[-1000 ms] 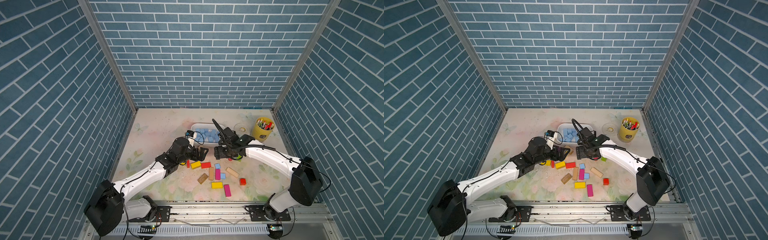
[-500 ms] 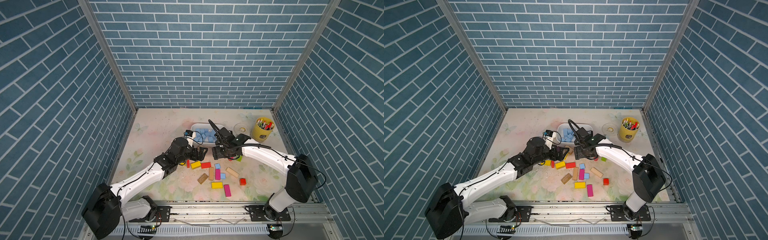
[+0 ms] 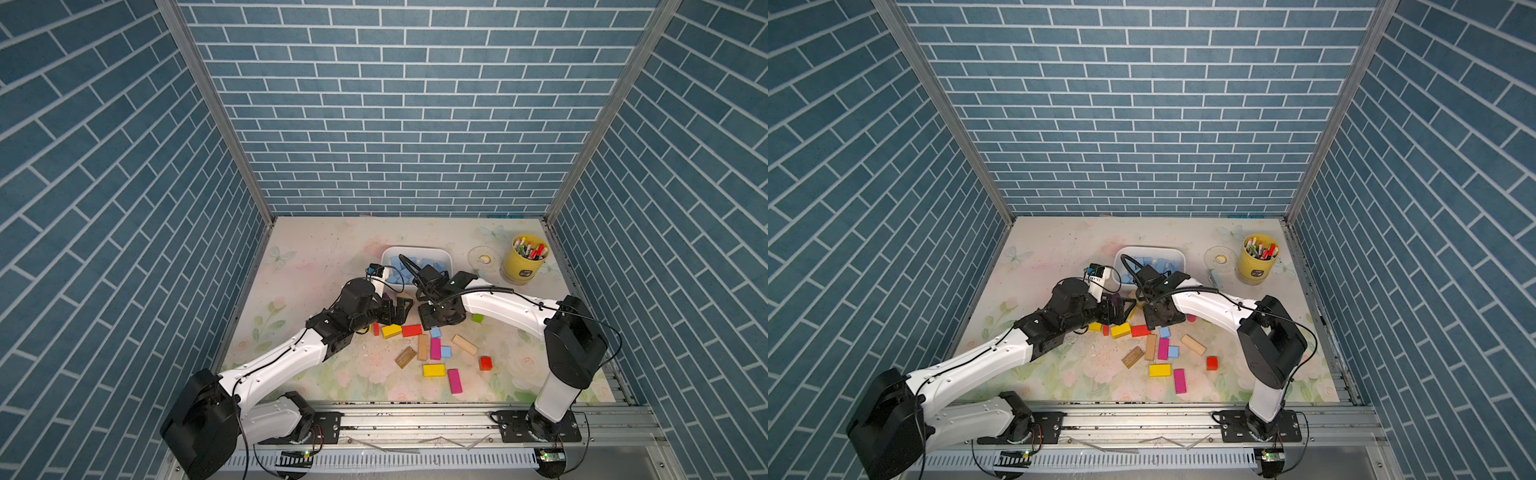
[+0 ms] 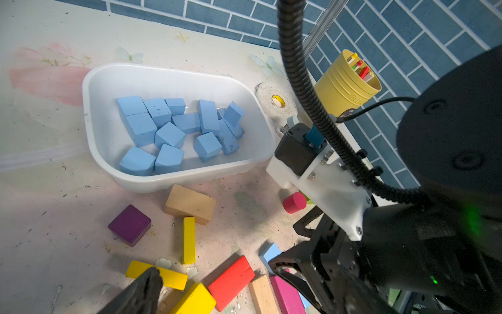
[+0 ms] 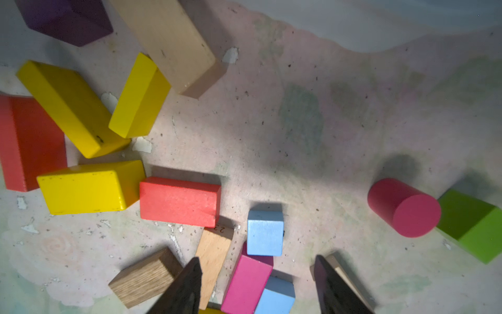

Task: Pick out the blue building blocks
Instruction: Pick up the building block from the center of the board.

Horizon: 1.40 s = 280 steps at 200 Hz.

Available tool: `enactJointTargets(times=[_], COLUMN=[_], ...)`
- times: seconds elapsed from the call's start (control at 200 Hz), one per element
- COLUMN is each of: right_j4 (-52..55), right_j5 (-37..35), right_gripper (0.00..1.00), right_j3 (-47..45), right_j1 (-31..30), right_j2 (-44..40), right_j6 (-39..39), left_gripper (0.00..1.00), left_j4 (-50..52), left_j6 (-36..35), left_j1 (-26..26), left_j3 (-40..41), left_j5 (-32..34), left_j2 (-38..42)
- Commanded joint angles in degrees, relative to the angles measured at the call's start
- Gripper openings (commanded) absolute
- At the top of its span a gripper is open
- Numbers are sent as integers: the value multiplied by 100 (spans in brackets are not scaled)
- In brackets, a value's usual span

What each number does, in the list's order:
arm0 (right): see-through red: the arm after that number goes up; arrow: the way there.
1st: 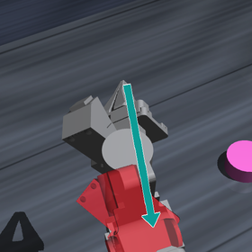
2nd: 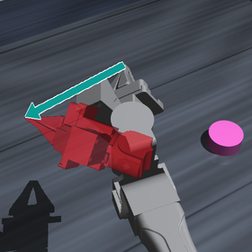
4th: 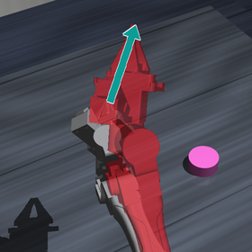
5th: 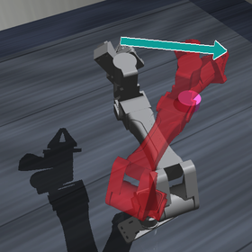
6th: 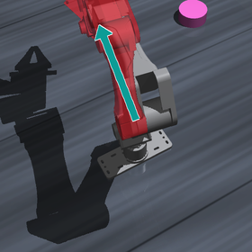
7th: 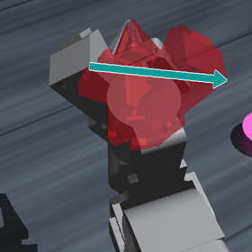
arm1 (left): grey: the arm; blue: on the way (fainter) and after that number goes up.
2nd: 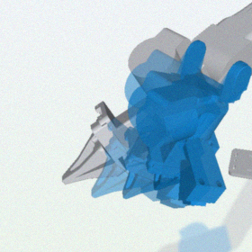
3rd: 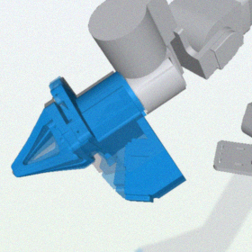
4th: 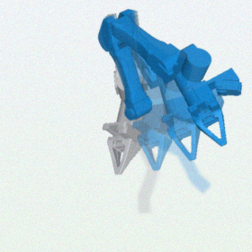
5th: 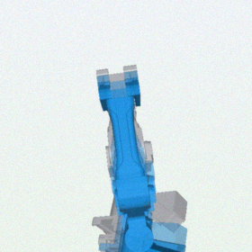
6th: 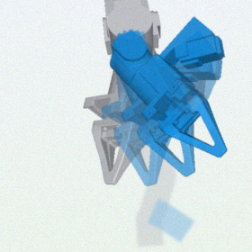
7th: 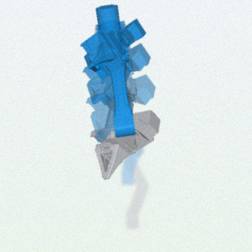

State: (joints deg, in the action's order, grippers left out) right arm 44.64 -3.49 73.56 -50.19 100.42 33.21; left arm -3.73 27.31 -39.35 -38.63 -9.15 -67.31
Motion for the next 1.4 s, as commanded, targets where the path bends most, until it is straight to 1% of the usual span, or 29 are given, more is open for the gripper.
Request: enactJointTargets(times=[0.0,0.13,0.305,0.57,0.67,0.735,0.875,1.02,1.085,1.145,1.28,1.395], right_j4=[315,526,469,418,393,370,373,396,382,365,317,221], right_j5=[-91,0,94,210,254,243,191,185,175,165,82,1], right_gripper=[63,62,62,60,57,53,47,37,32,30,26,23], right_j3=[17,41,-52,-17,6,18,9,9,-21,-56,-62,4], right_j1=[1,-7,-1,-7,0,-3,9,7,3,8,1,45], right_j2=[112,223,302,567,744,814,897,979,940,896,738,435], right_j6=[48,-77,-96,-100,-96,-96,-104,-131,-135,-141,-140,-114], left_gripper=[99,99,99,99,99,99,99,99,99,99,99,99], left_j4=[83,41,23,42,158,239,302,311,310,311,302,301], left_j6=[-121,-128,-127,-124,-175,-221,-249,-235,-242,-230,-221,-213], left_j1=[24,22,24,24,24,24,24,24,24,24,24,24], left_j3=[-113,-113,-109,-114,-111,-117,-110,-100,-109,-114,-110,-94], left_j5=[-61,-30,-51,35,95,140,211,229,230,229,238,299], left_j2=[-50,-73,-140,-10,67,111,176,182,166,153,132,223])
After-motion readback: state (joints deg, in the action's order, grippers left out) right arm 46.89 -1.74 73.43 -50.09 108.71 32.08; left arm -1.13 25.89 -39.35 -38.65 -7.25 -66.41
